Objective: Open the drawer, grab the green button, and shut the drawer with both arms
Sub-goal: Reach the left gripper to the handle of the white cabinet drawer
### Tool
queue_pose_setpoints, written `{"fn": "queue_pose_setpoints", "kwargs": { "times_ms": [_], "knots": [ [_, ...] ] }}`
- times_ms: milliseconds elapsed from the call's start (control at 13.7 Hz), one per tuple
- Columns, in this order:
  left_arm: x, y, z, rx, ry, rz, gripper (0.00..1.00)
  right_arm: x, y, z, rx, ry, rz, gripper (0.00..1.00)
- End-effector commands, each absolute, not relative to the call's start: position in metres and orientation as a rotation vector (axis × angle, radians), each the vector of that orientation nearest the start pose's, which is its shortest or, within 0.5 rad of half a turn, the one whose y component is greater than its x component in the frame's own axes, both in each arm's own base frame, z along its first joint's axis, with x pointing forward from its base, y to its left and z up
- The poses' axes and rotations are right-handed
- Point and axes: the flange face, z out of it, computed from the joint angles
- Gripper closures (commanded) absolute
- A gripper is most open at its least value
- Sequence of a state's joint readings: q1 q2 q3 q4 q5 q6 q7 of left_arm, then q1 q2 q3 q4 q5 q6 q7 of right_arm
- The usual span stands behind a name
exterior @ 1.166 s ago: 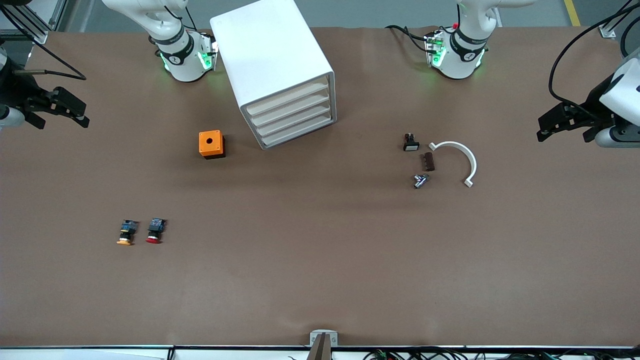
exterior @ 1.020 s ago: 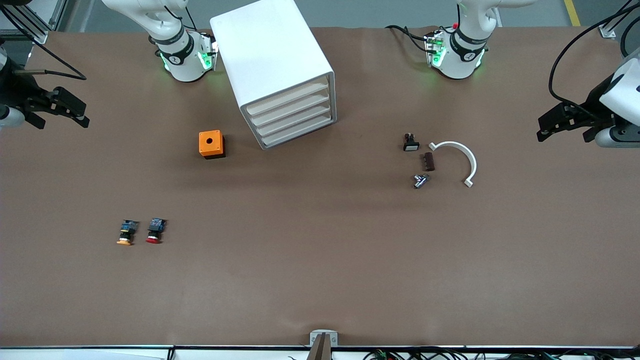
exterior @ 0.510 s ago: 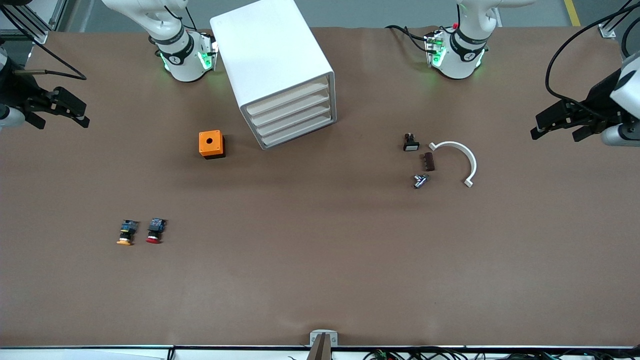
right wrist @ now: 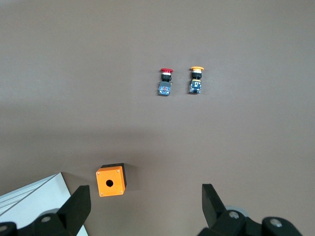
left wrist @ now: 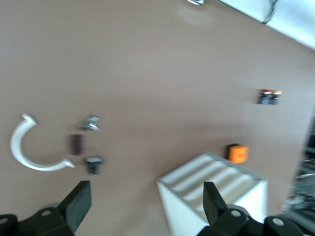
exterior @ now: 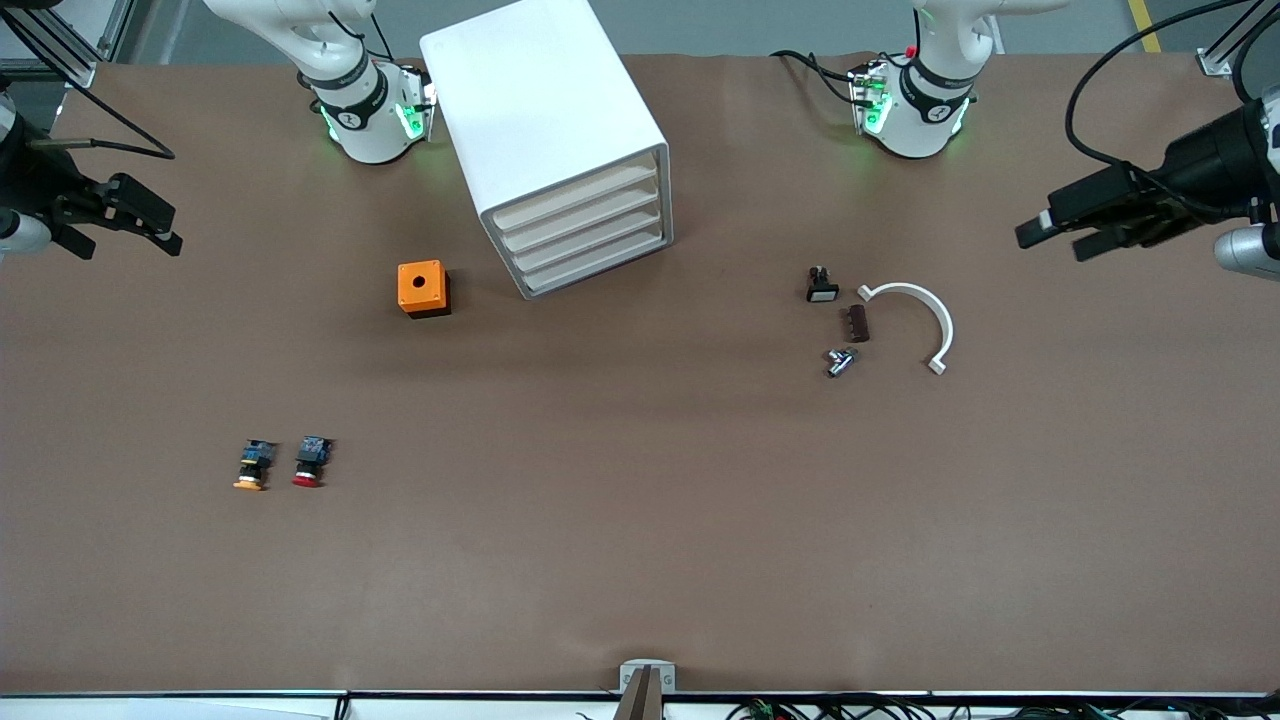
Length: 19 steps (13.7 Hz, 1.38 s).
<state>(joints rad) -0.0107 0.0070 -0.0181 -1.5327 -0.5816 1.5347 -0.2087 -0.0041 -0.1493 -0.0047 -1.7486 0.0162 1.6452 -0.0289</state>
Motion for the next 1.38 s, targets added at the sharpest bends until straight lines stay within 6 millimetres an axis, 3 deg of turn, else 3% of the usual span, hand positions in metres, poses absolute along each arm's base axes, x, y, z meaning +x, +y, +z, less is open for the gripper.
{"fn": "queue_pose_setpoints", "kwargs": {
  "times_ms": [0, 292, 510, 729, 948, 1239, 1312],
  "knots": [
    [0.558, -0.104, 0.658, 2.369, 0.363, -0.236, 0.00, 0.507, -0.003, 0.628, -3.114, -0.024, -0.080, 0.00],
    [0.577, -0.168, 0.647, 2.123, 0.523, -0.449, 0.00, 0.506, -0.004, 0.629, -3.123, -0.028, -0.068, 0.00],
    [0.579, -0.240, 0.621, 2.139, 0.547, -0.598, 0.00, 0.508, -0.004, 0.632, -3.126, -0.042, -0.077, 0.00],
    [0.581, -0.311, 0.581, 2.129, 0.755, -0.799, 0.00, 0.515, -0.007, 0.639, -3.130, -0.038, -0.094, 0.00],
    [0.579, -0.363, 0.533, 2.129, 0.904, -0.949, 0.00, 0.520, -0.012, 0.634, -3.131, -0.024, -0.073, 0.00],
    [0.585, -0.408, 0.467, 2.061, 1.240, -1.110, 0.00, 0.527, -0.011, 0.616, -3.131, -0.026, 0.009, 0.00],
    [0.588, -0.415, 0.445, 2.038, 1.335, -1.167, 0.00, 0.535, -0.012, 0.603, -3.131, -0.026, 0.040, 0.00]
  ]
}}
